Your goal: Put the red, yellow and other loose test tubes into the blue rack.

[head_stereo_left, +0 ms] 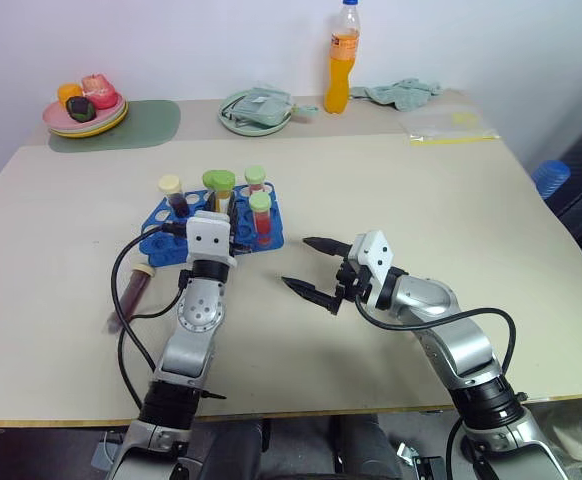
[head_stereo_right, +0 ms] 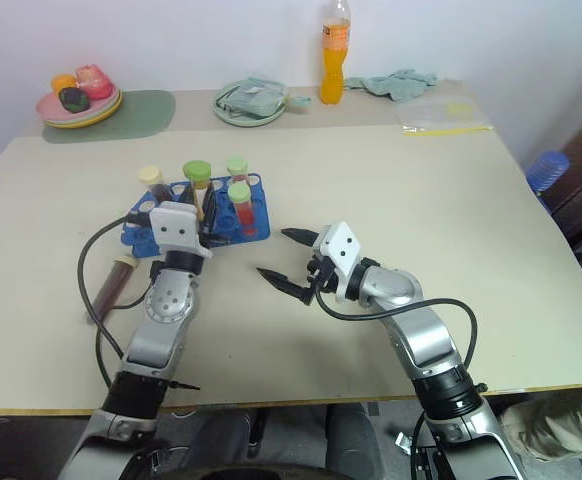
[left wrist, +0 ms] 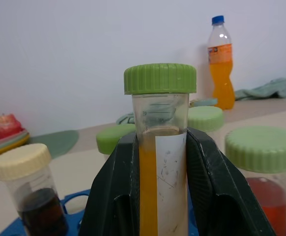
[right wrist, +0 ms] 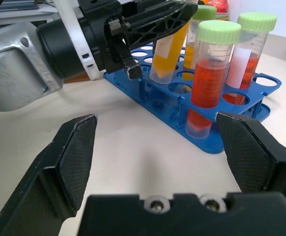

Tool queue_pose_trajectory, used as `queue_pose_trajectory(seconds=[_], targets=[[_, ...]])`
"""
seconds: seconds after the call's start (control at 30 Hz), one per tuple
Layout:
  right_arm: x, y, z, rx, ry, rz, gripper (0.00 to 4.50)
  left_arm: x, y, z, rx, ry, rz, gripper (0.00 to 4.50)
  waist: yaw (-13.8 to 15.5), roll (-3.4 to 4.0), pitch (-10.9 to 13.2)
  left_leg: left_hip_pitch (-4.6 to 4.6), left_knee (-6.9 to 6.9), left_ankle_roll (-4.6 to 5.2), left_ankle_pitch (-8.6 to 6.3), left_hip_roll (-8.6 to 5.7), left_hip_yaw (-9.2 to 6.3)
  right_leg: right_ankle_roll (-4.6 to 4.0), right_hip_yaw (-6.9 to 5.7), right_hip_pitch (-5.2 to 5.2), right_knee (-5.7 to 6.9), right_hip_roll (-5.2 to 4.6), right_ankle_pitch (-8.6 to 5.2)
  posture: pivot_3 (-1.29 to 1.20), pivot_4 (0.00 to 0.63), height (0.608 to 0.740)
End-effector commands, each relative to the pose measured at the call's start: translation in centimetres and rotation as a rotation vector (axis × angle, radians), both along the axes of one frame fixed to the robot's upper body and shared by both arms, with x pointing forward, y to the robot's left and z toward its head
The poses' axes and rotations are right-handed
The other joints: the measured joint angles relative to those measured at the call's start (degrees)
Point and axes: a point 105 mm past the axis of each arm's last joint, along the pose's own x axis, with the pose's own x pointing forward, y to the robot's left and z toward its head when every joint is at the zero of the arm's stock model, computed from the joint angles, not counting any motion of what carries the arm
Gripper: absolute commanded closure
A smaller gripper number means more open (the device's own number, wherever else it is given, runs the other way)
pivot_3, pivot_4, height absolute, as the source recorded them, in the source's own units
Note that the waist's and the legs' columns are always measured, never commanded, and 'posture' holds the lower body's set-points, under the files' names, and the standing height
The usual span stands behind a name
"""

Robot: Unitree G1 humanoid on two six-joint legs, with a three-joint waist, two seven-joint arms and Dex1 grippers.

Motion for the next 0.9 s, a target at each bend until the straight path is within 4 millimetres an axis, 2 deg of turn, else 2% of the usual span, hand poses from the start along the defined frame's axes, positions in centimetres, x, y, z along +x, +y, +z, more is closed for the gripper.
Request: queue_pose_trajectory(seconds=[0.03, 0.3, 0.47, 0.57, 0.63, 0.67, 0.7, 0.77, 0.83, 0.9], targets=[[-0.2, 0.3, 1.3, 0.023, -0.055, 0.011, 0.23, 0.0, 0.4, 0.3, 0.022, -0.013, 0.029, 3.77, 0.0, 0.0, 0.0, 0.0, 0.0, 0.0, 0.0, 0.0, 0.0, 0.0, 0.0, 0.0, 0.01, 0.0, 0.0, 0.0, 0.15, 0.74], [-0.1, 0.5, 1.3, 0.027, -0.053, 0.015, 0.23, -0.1, 0.5, -0.4, -0.008, 0.016, 0.034, 3.77, -0.1, 0.0, 0.0, 0.02, 0.0, 0.0, 0.0, 0.0, -0.01, 0.0, 0.0, 0.01, 0.01, 0.0, 0.0, 0.0, 0.15, 0.74], [-0.2, 0.6, 1.3, 0.031, -0.05, 0.018, 0.23, 0.1, 1.0, -0.6, -0.121, 0.012, 0.043, 3.77, -0.1, 0.0, 0.0, 0.02, 0.01, 0.0, 0.0, 0.0, -0.01, 0.0, 0.0, 0.01, 0.01, 0.0, 0.0, 0.0, 0.15, 0.74], [-0.2, 0.7, 1.3, 0.032, -0.049, 0.018, 0.23, 0.1, 0.9, -0.7, -0.123, 0.014, 0.031, 3.77, -0.1, 0.0, 0.0, 0.02, 0.01, 0.0, 0.0, 0.0, -0.02, 0.0, -0.01, 0.01, 0.01, 0.0, 0.0, 0.0, 0.15, 0.74], [-0.2, 0.7, 1.3, 0.033, -0.048, 0.016, 0.23, 0.1, 0.8, -0.8, -0.133, 0.016, 0.013, 2.71, -0.1, 0.0, 0.0, 0.02, 0.01, 0.0, 0.0, 0.0, -0.02, 0.0, -0.01, 0.01, 0.01, 0.0, 0.0, 0.0, 0.15, 0.74], [-0.2, 0.7, 1.3, 0.034, -0.048, 0.016, 0.23, 0.0, 0.9, -0.8, -0.139, 0.014, 0.01, 2.43, -0.1, 0.0, 0.0, 0.02, 0.01, 0.0, 0.0, 0.0, -0.02, 0.0, -0.01, 0.01, 0.01, 0.0, 0.0, 0.0, 0.15, 0.74], [-0.2, 0.7, 1.3, 0.034, -0.048, 0.016, 0.23, 0.0, 0.9, -0.7, -0.139, 0.009, 0.009, 1.85, -0.1, 0.0, 0.0, 0.02, 0.0, 0.0, 0.0, 0.0, -0.02, 0.0, -0.01, 0.0, 0.01, 0.01, 0.0, 0.0, 0.15, 0.74], [-0.2, 0.7, 1.3, 0.035, -0.048, 0.016, 0.23, -0.3, 1.3, 0.2, -0.153, -0.028, 0.016, 0.9, -0.1, 0.0, 0.0, 0.01, 0.0, 0.0, 0.0, 0.0, -0.02, 0.0, -0.01, 0.01, 0.01, 0.01, 0.0, 0.0, 0.15, 0.74], [-0.2, 0.7, 1.3, 0.036, -0.049, 0.016, 0.23, -0.8, 1.7, 1.4, -0.18, -0.066, 0.011, 0.9, -0.1, 0.0, 0.0, 0.02, 0.01, 0.0, 0.0, 0.0, -0.02, 0.0, -0.01, 0.01, 0.01, 0.01, 0.0, 0.0, 0.15, 0.74], [-0.3, 0.7, 1.3, 0.037, -0.05, 0.015, 0.23, -1.6, 2.6, 3.3, -0.204, -0.121, 0.011, 0.9, -0.1, -0.01, 0.0, 0.01, 0.01, 0.0, 0.0, 0.01, -0.03, 0.0, -0.01, 0.0, 0.01, 0.01, 0.0, 0.0, 0.15, 0.74]])
